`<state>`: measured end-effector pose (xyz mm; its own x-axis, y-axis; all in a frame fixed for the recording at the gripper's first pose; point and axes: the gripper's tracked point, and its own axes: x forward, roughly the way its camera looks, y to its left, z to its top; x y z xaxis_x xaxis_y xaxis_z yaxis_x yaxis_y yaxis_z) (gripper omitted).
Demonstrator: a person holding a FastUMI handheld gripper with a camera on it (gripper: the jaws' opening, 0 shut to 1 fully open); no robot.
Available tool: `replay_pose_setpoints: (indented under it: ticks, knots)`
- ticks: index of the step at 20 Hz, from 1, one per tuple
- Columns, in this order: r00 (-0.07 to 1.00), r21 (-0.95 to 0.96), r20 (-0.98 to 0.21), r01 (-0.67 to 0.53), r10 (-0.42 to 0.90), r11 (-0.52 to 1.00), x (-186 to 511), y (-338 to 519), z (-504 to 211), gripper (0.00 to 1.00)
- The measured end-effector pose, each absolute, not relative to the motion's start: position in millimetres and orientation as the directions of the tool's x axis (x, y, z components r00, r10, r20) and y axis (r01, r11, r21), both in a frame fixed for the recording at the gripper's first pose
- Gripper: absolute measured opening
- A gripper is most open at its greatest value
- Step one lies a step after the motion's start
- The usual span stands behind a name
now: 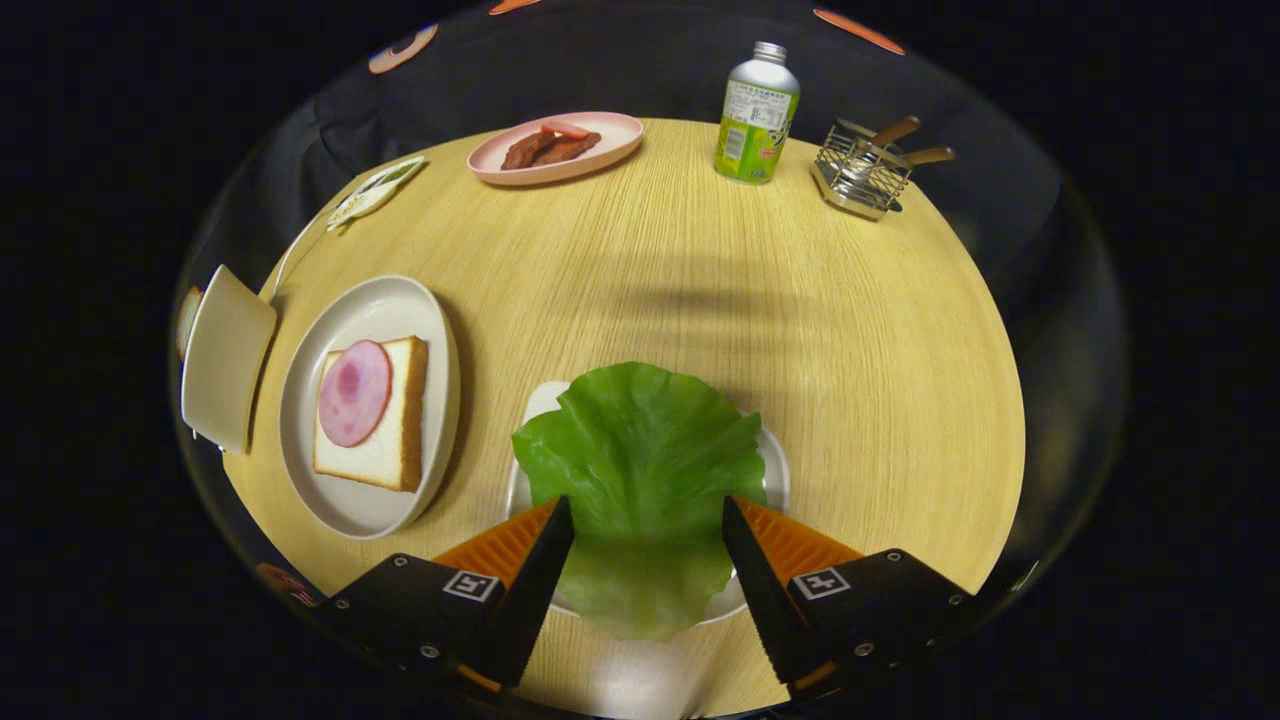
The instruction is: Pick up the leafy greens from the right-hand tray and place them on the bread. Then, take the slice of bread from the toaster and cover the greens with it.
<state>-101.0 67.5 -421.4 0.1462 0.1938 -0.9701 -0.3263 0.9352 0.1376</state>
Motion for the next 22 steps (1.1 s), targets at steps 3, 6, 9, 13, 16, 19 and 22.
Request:
replay_pose_setpoints:
  ticks: [3, 6, 9, 13, 16, 19, 22]
  knots:
    - [0.140, 0.137, -0.972, -0.324, 0.191, 0.936, -99, 71, -424, 0.85]
    - [0.152, 0.134, -0.969, -0.341, 0.195, 0.930, -97, 73, -422, 0.61]
    - [0.176, 0.132, -0.965, -0.312, 0.194, 0.941, -97, 74, -422, 0.21]
    - [0.179, 0.190, -0.956, -0.223, 0.231, 0.956, -97, 79, -412, 0.06]
    - [0.211, 0.248, -0.935, -0.187, 0.286, 0.950, -92, 88, -392, 0.06]
    - [0.232, 0.287, -0.920, -0.158, 0.318, 0.945, -92, 94, -372, 0.06]
    - [0.261, 0.296, -0.905, -0.178, 0.335, 0.939, -89, 103, -351, 0.06]
